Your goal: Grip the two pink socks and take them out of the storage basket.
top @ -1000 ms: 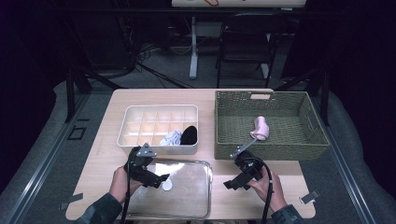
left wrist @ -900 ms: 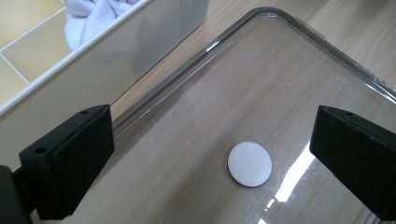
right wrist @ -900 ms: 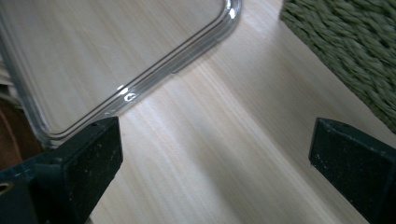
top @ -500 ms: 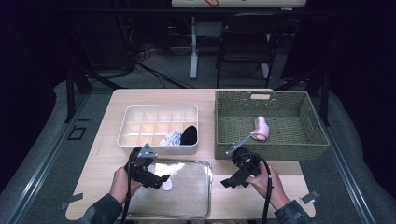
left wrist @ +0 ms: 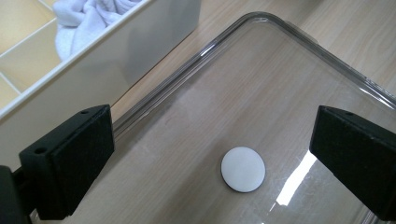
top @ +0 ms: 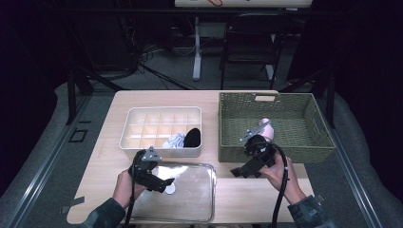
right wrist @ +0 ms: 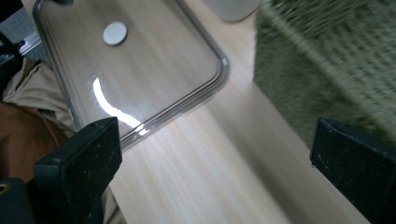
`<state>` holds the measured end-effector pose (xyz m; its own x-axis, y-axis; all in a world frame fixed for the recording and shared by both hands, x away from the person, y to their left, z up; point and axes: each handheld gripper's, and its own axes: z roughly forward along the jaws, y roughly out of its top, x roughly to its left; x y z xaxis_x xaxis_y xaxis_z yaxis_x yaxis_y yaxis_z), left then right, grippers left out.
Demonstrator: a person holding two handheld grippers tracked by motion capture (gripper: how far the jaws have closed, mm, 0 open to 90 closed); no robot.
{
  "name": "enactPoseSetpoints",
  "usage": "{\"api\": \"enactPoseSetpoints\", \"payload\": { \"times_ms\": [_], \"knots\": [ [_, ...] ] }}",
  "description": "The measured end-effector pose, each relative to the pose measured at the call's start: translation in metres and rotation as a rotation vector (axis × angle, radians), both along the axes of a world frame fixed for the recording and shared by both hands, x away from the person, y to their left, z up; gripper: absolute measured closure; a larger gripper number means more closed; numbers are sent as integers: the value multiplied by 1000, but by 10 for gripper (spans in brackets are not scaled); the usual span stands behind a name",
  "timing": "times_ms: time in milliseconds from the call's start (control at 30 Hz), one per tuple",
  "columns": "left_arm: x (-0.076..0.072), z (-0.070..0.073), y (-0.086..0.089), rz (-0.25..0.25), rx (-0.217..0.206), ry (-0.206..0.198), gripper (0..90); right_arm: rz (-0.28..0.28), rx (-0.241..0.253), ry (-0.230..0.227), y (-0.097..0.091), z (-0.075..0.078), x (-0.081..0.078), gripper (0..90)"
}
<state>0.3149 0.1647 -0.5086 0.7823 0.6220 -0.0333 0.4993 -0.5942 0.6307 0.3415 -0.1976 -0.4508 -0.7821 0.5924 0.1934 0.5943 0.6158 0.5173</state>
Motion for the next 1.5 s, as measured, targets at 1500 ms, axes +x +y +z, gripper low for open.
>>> {"api": "enactPoseSetpoints", "payload": {
  "times_ms": [1500],
  "knots": [
    [7, -9, 3, 29, 18, 56, 0, -422, -43, 51, -84, -14, 147, 133]
  ]
}}
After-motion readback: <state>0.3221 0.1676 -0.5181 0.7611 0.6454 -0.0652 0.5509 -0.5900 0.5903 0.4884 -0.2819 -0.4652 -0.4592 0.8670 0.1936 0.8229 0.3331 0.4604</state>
